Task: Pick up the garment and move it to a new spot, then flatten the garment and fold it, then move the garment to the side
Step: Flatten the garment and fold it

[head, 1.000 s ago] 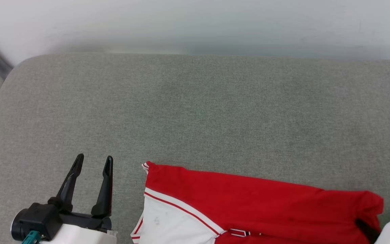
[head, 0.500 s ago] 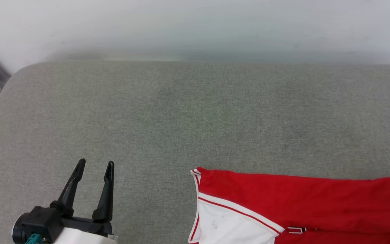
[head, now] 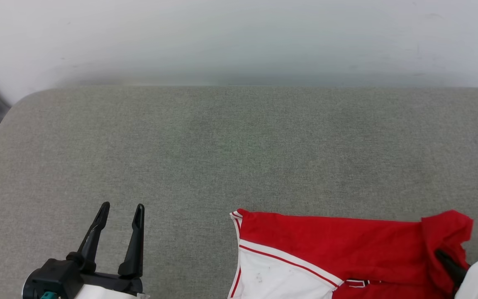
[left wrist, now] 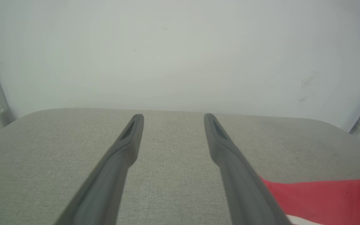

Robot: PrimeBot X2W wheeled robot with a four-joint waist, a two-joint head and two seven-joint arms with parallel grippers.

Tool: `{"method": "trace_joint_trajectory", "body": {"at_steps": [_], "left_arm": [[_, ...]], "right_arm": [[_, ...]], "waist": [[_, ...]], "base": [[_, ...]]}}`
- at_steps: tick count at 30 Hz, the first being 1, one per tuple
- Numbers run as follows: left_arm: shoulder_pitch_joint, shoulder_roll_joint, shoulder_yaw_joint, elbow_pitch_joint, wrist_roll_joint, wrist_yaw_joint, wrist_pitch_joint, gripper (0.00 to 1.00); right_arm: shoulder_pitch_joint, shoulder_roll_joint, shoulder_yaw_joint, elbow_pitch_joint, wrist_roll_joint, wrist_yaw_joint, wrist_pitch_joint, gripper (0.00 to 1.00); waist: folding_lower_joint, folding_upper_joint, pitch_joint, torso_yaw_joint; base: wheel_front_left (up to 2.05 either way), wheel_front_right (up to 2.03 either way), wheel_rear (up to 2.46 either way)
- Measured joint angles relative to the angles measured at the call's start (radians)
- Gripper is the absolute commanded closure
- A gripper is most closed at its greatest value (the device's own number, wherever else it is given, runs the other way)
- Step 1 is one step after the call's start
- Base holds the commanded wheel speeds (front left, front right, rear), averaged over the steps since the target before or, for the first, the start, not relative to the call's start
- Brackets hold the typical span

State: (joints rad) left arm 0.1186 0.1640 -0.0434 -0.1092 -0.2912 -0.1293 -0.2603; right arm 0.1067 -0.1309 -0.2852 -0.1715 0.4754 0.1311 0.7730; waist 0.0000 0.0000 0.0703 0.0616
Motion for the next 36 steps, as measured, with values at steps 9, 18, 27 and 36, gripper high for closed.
{"method": "trace_joint_trajectory", "body": {"at_steps": [9,18,27,36], "left_arm": [[-0.001,-0.008,-0.014,0.012,-0.008,0.0,0.0,0.0],[-0.005,-0.002,-0.016,0.016,-0.013,0.0,0.0,0.0],[-0.007,0.002,-0.03,0.021,-0.014,0.0,0.0,0.0],[-0.007,0.006,-0.031,0.027,-0.018,0.0,0.0,0.0]], "right_arm": [[0.026,0.076,0.14,-0.129,0.107,0.0,0.104,1.0],[0.004,0.079,0.334,0.015,0.28,0.0,-0.063,1.0],[-0.081,0.079,0.468,0.199,0.295,0.0,-0.232,1.0],[-0.158,0.079,0.565,0.365,0.33,0.0,-0.328,0.0]], "waist": [[0.0,0.0,0.002,0.02],[0.0,0.0,-0.004,0.053],[0.0,0.0,-0.005,0.087],[0.0,0.0,0.007,0.104]], "base": [[0.0,0.0,0.0],[0.0,0.0,0.0],[0.0,0.0,0.0],[0.0,0.0,0.0]]}}
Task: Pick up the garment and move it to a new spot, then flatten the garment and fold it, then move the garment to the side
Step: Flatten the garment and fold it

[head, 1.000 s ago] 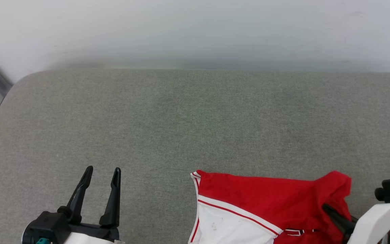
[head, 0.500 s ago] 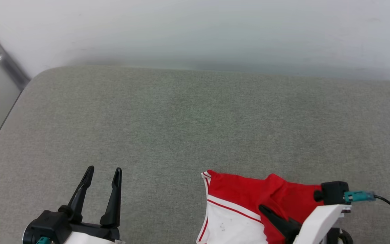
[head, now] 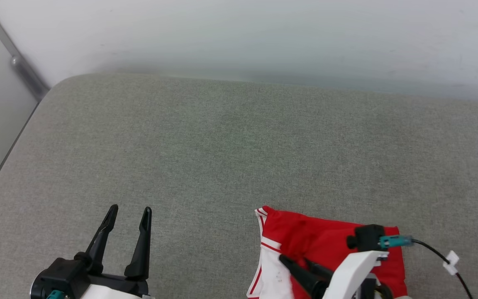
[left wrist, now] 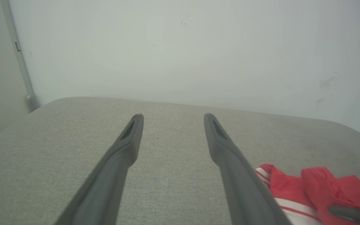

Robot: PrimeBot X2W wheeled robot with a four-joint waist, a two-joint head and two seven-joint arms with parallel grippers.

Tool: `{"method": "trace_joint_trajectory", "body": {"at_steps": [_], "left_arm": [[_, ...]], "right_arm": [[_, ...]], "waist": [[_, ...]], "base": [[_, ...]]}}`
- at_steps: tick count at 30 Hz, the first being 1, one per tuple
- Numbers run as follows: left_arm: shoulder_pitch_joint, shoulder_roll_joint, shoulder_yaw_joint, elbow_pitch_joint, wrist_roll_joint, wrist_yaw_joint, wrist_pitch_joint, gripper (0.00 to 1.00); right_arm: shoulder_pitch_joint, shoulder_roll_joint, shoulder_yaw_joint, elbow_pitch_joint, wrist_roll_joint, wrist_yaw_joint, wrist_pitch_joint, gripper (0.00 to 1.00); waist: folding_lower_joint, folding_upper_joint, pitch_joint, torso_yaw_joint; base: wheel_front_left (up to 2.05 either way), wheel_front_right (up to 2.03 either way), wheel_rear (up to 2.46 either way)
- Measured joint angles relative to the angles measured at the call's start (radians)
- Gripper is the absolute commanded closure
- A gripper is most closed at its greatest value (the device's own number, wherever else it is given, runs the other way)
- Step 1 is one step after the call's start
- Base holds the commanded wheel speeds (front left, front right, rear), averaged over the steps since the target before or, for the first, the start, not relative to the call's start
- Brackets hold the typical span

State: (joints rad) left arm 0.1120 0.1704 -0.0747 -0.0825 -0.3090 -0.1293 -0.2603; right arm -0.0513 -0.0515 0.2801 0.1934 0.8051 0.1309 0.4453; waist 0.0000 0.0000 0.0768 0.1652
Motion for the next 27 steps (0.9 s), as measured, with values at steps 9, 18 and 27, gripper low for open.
{"method": "trace_joint_trajectory", "body": {"at_steps": [9,18,27], "left_arm": [[0.001,-0.002,0.007,0.007,-0.002,0.0,0.0,0.0],[0.002,-0.005,0.009,0.004,-0.002,0.0,0.0,0.0],[-0.021,-0.003,-0.004,0.003,-0.005,0.0,0.0,0.0]], "right_arm": [[-0.033,0.001,0.111,-0.02,0.044,0.0,-0.03,0.0],[-0.101,0.0,-0.038,-0.102,-0.317,0.0,-0.026,0.0],[-0.182,-0.115,-0.1,-0.207,-0.661,0.0,-0.193,0.0]], "waist": [[0.0,0.0,-0.006,-0.014],[0.0,0.0,-0.012,-0.049],[0.0,0.0,0.004,-0.088]], "base": [[0.0,0.0,0.0],[0.0,0.0,0.0],[0.0,0.0,0.0]]}}
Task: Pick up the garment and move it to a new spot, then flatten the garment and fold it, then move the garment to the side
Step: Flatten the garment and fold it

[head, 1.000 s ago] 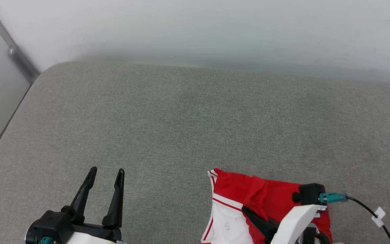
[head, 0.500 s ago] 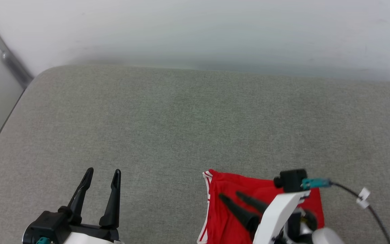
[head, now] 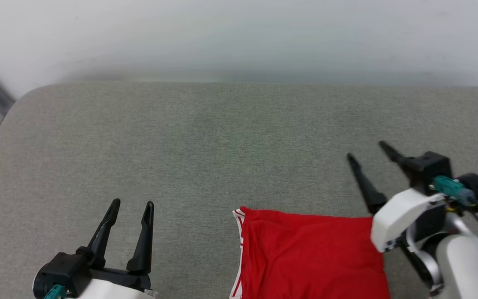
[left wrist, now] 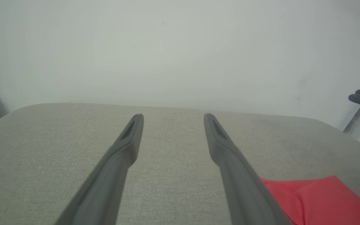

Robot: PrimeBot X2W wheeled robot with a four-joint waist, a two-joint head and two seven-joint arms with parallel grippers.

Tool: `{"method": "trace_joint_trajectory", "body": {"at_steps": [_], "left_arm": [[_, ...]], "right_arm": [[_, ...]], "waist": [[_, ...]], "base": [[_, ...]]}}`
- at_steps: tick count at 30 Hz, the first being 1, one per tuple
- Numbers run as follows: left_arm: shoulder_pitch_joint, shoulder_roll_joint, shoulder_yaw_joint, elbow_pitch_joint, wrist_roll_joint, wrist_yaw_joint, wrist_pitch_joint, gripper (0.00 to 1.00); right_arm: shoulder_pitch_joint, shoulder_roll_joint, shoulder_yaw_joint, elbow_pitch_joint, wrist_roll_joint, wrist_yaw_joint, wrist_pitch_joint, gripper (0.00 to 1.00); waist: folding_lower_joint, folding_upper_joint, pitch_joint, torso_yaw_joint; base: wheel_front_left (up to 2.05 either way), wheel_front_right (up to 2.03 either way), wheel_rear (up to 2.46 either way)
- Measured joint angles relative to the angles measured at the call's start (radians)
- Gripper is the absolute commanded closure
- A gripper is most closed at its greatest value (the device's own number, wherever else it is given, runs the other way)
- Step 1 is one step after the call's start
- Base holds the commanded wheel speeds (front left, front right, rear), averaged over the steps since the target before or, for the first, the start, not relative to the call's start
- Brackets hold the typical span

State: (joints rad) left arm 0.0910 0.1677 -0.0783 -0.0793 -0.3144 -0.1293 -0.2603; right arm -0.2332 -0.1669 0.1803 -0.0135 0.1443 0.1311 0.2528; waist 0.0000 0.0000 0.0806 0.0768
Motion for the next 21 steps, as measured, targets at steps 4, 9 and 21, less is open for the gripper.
{"method": "trace_joint_trajectory", "body": {"at_steps": [4,9,21], "left_arm": [[-0.012,0.003,-0.006,0.001,0.0,0.0,0.0,0.0],[-0.013,0.003,-0.003,0.004,-0.001,0.0,0.0,0.0],[-0.002,0.004,0.006,-0.013,-0.018,0.0,0.0,0.0]], "right_arm": [[0.006,-0.038,-0.06,-0.021,-0.071,0.0,-0.106,0.0],[0.077,-0.018,-0.17,-0.056,-0.09,0.0,-0.216,0.0],[0.252,0.076,-0.241,-0.135,-0.063,0.0,-0.368,0.0]], "waist": [[0.0,0.0,0.003,-0.019],[0.0,0.0,0.0,-0.04],[0.0,0.0,-0.006,-0.069]], "base": [[0.0,0.0,0.0],[0.0,0.0,0.0],[0.0,0.0,0.0]]}}
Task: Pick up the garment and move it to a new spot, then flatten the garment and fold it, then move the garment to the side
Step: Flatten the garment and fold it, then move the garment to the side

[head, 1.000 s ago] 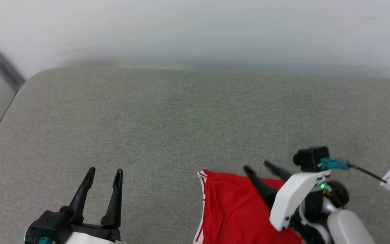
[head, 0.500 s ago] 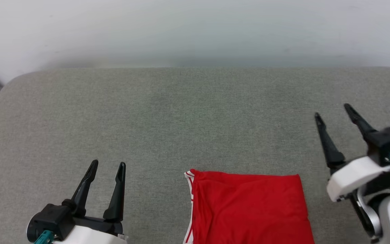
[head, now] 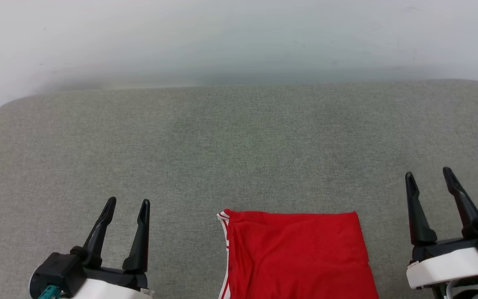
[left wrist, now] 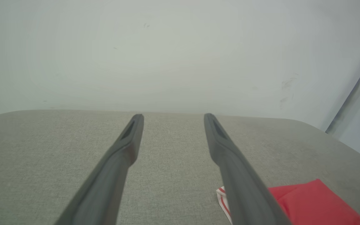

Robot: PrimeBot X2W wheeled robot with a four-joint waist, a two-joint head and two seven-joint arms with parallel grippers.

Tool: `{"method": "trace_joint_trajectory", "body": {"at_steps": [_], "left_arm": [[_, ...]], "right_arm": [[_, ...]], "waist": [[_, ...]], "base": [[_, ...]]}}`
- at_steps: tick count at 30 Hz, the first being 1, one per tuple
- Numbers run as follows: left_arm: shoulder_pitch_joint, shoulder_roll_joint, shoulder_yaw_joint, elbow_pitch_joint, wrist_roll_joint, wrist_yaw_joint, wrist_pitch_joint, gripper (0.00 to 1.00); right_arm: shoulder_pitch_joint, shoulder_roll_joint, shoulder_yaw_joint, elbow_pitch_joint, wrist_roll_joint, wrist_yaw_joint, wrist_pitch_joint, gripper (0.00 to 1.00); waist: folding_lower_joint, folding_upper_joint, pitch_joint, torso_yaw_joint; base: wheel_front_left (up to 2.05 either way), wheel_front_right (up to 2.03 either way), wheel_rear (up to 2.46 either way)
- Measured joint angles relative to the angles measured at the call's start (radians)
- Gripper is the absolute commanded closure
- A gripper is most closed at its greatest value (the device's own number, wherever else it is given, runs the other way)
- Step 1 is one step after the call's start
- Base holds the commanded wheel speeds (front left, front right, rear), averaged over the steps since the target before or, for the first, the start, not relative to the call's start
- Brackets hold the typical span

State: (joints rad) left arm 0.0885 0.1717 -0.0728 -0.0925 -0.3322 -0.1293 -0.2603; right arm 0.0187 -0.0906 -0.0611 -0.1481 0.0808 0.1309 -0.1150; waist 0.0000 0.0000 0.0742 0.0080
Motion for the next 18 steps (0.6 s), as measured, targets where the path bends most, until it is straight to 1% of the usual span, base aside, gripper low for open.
{"method": "trace_joint_trajectory", "body": {"at_steps": [5,14,18], "left_arm": [[0.005,-0.001,-0.007,0.002,-0.007,0.0,0.0,0.0],[0.007,-0.004,-0.013,0.004,-0.008,0.0,0.0,0.0],[0.007,-0.003,-0.016,0.003,-0.008,0.0,0.0,0.0]], "right_arm": [[0.031,0.013,0.009,0.002,0.004,0.0,-0.014,0.0],[0.033,0.027,0.021,-0.002,0.017,0.0,-0.015,0.0],[0.033,0.03,0.03,-0.003,0.042,0.0,-0.006,0.0]], "waist": [[0.0,0.0,-0.001,0.011],[0.0,0.0,0.002,0.022],[0.0,0.0,0.005,0.023]], "base": [[0.0,0.0,0.0],[0.0,0.0,0.0],[0.0,0.0,0.0]]}}
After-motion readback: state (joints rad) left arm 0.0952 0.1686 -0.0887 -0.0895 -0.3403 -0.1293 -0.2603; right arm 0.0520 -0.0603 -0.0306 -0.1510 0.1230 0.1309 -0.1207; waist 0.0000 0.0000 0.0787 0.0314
